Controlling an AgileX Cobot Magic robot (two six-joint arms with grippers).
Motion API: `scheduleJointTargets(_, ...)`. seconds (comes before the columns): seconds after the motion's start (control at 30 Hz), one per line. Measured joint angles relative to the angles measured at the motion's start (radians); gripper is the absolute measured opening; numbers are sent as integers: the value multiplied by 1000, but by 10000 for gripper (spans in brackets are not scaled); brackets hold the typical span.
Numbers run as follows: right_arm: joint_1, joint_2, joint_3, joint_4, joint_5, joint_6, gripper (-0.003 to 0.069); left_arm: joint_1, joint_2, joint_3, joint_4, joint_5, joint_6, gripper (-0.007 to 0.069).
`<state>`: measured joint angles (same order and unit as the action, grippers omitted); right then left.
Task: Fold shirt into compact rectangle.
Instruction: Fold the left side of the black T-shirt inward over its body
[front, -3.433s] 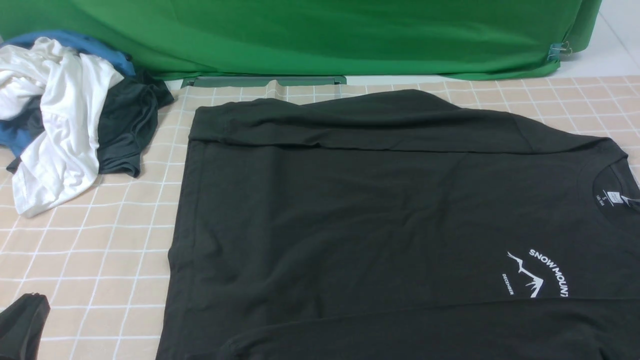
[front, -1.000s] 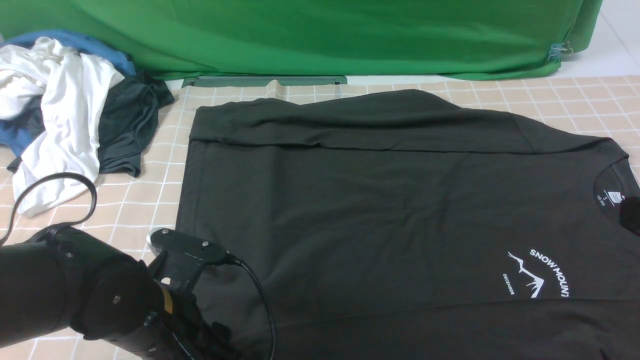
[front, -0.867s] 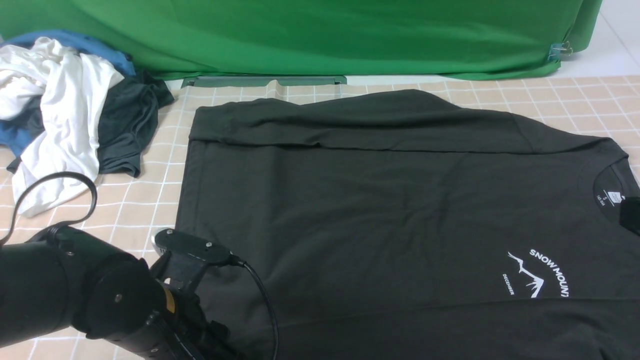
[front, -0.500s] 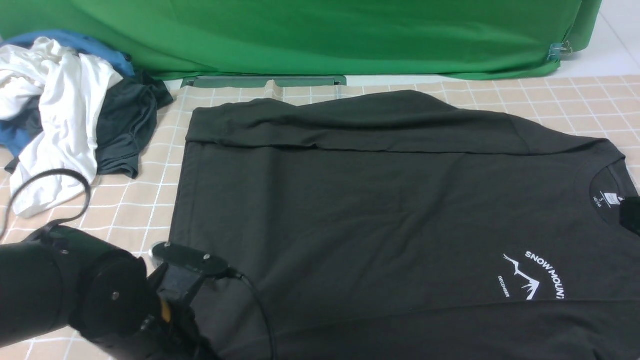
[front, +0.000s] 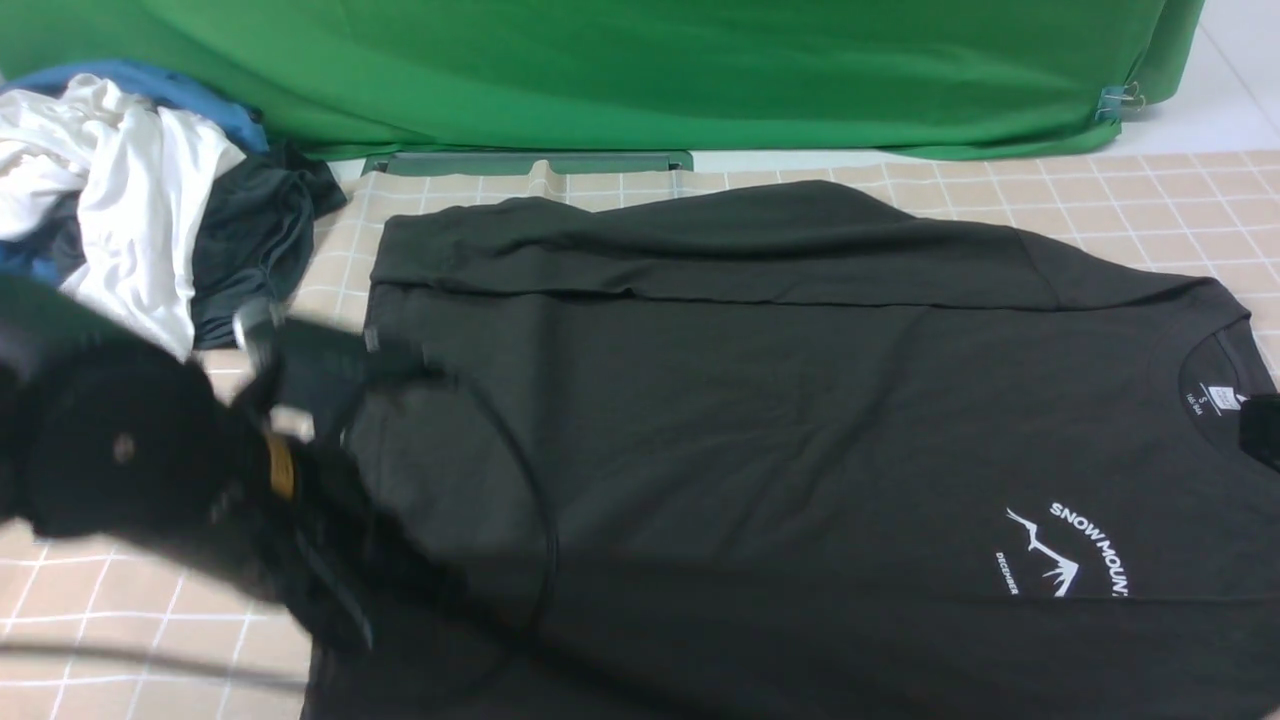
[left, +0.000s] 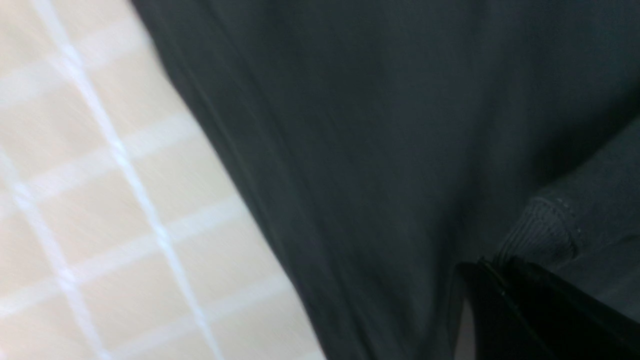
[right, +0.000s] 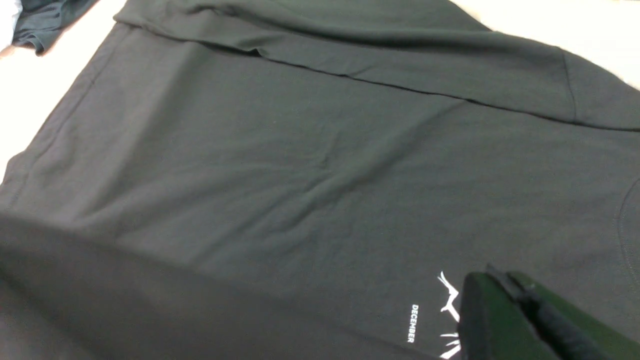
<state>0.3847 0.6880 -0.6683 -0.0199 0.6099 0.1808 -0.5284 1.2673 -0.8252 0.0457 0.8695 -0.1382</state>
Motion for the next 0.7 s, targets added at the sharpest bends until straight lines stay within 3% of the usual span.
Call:
scheduleJointTargets(0.13,0,0,0,0,0,0,38,4,47,-125,109,2,-47,20)
scheduleJointTargets(0.4,0,0,0,0,-1,1,38,112,203,-309,130,-21,-38,20)
scheduleJointTargets(0.7,0,0,0,0,-1,4,38,192,369,-358,171,-81,-9,20)
